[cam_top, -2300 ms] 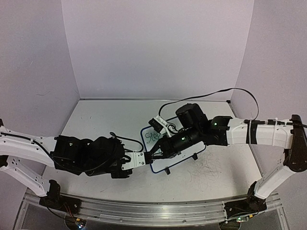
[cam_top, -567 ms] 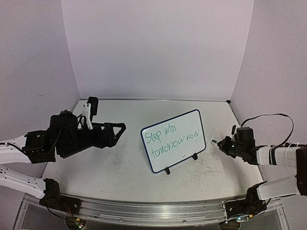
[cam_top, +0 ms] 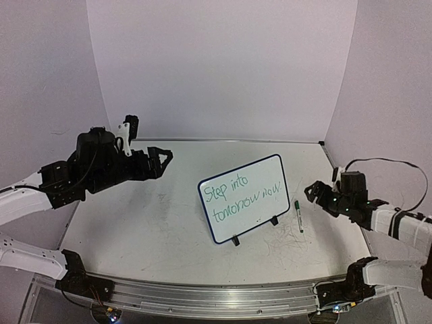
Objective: Write a sentence on the whiteboard
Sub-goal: Reset both arms
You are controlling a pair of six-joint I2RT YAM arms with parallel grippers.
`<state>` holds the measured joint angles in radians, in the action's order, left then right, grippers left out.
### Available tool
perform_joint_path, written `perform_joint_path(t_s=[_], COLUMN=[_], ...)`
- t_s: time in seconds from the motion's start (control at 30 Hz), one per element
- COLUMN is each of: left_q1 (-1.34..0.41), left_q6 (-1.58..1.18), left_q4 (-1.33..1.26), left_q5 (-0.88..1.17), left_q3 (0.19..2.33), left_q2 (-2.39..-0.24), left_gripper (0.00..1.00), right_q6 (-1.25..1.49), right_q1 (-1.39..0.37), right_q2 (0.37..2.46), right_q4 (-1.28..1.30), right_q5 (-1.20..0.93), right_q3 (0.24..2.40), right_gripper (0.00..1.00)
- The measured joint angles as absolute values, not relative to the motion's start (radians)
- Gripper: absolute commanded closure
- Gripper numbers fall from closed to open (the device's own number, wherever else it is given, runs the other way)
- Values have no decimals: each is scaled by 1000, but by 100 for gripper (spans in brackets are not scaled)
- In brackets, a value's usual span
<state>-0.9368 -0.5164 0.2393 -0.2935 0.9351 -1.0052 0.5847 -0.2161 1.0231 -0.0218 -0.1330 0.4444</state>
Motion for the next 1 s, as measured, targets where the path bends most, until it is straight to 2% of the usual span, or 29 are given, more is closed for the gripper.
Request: perform_joint_path(t_s=[0.23,0.47,0.67,1.0], left_q1=[-841,-841,-841,-841], left_q6=[-378,-298,-286,-288], left_q4=[277,269,272,272], left_q5=[-278,-274,-290,-308], left_q3=[1188,1346,1353,1353], left_q2=[-1065,-1044,-977,-919], left_gripper=[5,5,5,5], right_q6=[372,247,226,234], right_q1=[-216,-216,-216,-216], right_q2=[694,572,496,488], right_q4=[177,264,308,367], right_q5=[-124,-122,-95,-76], right_q3=[837,1162,1260,1270], right_gripper=[2,2,2,2])
